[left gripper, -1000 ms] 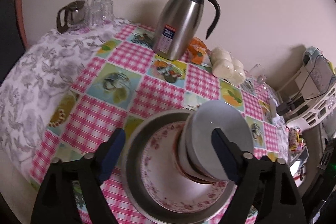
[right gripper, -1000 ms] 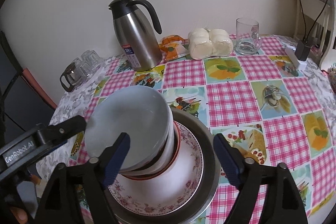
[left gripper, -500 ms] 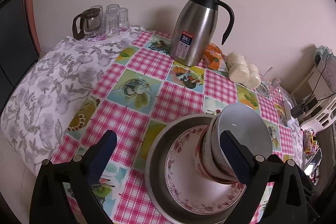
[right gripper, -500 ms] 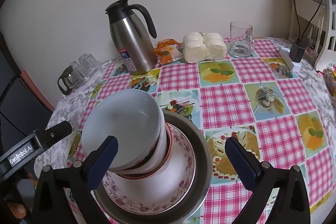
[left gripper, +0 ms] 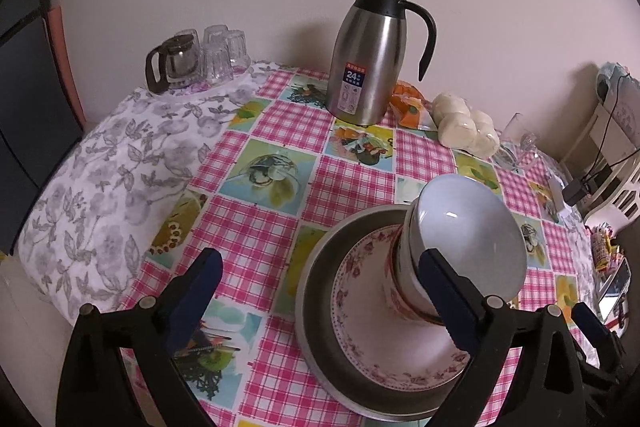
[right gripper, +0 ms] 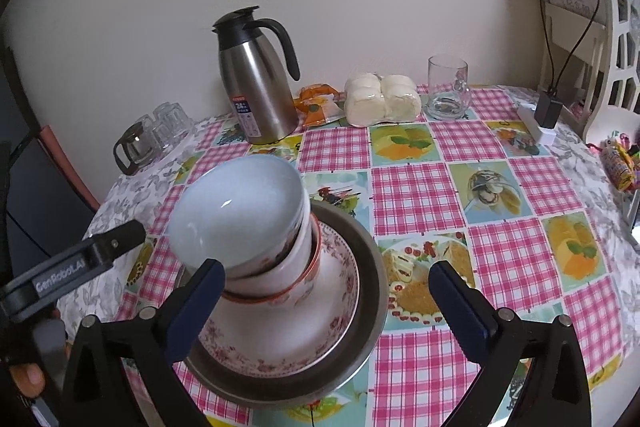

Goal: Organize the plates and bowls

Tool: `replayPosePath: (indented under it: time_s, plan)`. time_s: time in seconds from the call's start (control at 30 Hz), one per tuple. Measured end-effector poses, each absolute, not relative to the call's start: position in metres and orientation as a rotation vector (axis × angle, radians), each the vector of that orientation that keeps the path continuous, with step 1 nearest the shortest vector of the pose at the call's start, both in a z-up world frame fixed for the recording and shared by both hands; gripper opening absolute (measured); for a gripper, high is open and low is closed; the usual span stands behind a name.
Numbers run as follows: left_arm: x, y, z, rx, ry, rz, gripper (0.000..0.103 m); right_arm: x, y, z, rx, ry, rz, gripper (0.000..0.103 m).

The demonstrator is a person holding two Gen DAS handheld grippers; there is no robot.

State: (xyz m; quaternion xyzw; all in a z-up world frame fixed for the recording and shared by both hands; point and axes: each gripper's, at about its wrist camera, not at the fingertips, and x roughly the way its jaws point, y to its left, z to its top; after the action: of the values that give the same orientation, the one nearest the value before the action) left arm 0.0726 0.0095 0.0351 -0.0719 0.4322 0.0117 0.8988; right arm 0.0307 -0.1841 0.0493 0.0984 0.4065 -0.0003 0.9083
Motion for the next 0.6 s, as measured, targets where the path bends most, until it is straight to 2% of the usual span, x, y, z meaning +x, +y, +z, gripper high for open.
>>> replayPosePath:
  time_s: [0.6]
  plan:
    - [0.020, 0.004, 0.020, -0.050, 0.896, 0.072, 0.099, -0.012, -0.179, 0.025, 0.197, 0.869, -0.017, 0.103]
